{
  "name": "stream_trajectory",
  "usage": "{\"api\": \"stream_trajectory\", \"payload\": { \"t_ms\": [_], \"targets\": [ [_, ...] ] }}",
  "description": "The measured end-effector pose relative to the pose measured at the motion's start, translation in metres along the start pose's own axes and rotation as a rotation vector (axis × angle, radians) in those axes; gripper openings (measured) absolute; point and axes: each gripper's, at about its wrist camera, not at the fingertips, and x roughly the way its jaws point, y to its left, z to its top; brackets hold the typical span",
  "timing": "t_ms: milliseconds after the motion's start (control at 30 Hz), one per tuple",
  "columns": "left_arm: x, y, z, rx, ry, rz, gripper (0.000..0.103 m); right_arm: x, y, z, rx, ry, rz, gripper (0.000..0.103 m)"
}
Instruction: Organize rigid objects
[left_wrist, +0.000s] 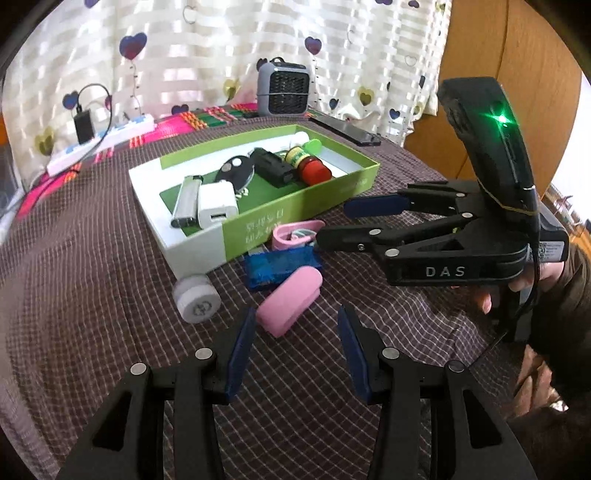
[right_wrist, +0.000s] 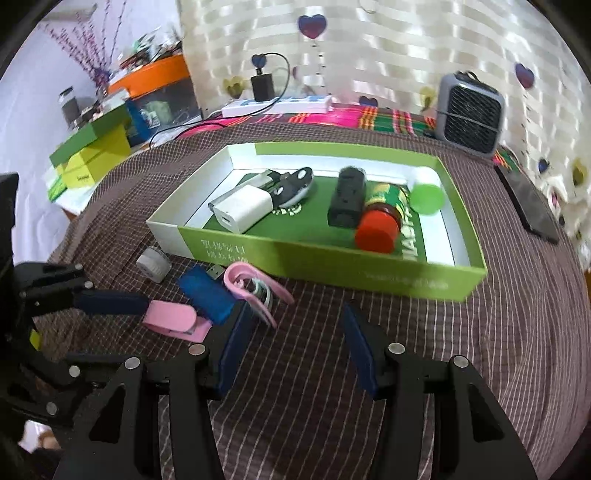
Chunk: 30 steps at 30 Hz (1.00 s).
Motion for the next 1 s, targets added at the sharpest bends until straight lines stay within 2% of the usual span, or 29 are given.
{"api": "stream_trajectory", "payload": {
  "t_ms": [167, 367, 600, 733, 1000],
  "targets": [
    [0.006, 0.005, 0.005, -0.022, -0.005, -0.026, 0.046, 0.008, 0.000, 0.006, -0.044, 0.015, 0.018, 0.053],
    [0.016, 0.007, 0.006, -0.028, 0.027, -0.037, 0.046, 0.018, 0.003, 0.008, -0.073, 0.045, 0.094, 0.053],
    [0.014, 0.003, 0.000, -0.006, 0.037, -0.040, 0.046, 0.018, 0.009, 0.008, -0.084, 0.049, 0.139, 0.053],
    [0.014, 0.003, -0.002, -0.011, 0.038, -0.044, 0.046, 0.018, 0.016, 0.007, -0.113, 0.049, 0.136, 0.052],
    [0.009, 0.001, -0.006, -0.008, 0.037, -0.055, 0.046, 0.013, 0.021, 0.004, -0.121, 0.035, 0.127, 0.022]
  ]
}}
